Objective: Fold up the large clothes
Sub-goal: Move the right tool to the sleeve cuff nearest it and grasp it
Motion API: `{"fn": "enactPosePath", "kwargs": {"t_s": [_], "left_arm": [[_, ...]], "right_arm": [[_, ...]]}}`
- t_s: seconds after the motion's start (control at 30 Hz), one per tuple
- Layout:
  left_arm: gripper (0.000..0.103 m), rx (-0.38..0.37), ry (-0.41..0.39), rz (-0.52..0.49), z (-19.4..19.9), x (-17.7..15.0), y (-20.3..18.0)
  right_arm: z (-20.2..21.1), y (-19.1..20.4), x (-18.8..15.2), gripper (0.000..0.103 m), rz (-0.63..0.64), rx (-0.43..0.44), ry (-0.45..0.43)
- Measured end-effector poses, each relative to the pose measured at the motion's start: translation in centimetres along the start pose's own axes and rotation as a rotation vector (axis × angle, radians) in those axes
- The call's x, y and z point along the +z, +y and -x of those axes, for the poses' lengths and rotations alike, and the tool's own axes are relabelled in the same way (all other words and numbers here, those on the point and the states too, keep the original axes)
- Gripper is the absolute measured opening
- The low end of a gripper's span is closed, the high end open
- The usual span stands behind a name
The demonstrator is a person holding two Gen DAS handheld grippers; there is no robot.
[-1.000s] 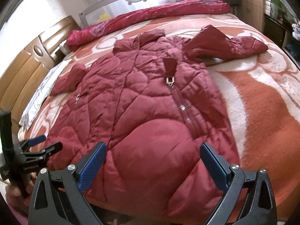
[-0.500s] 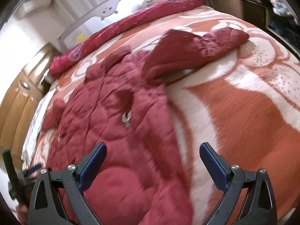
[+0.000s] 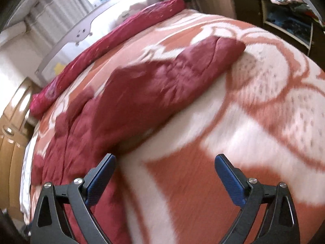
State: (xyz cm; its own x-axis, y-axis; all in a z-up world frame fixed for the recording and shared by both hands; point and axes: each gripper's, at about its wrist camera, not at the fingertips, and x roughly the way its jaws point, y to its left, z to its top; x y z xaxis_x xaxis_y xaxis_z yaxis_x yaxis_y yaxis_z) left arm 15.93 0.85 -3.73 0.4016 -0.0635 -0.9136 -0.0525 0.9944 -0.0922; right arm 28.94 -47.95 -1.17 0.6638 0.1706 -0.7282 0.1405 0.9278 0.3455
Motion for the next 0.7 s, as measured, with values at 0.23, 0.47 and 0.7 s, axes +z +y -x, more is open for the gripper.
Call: {"fn": "enactPosePath", "kwargs": {"t_s": [0.23, 0.47, 0.7], "left_arm": [[0.102, -0.008, 0.035, 0.009, -1.6, 1.1, -0.6], [0.102, -0.019, 0.065, -0.016, -2.9, 1.5, -2.2], [0.102, -0.035, 0.073, -0.017, -3.8, 1.8, -2.8]], "right_arm": [[-4.5, -5.6, 6.8, 0.085, -0.116, -0.068, -0.048], [-8.5, -11.0, 10.6, 0.08, -0.242, -0.077, -0.073], [-8.7, -12.4, 11.9, 0.03, -0.209, -0.069, -0.1]]}}
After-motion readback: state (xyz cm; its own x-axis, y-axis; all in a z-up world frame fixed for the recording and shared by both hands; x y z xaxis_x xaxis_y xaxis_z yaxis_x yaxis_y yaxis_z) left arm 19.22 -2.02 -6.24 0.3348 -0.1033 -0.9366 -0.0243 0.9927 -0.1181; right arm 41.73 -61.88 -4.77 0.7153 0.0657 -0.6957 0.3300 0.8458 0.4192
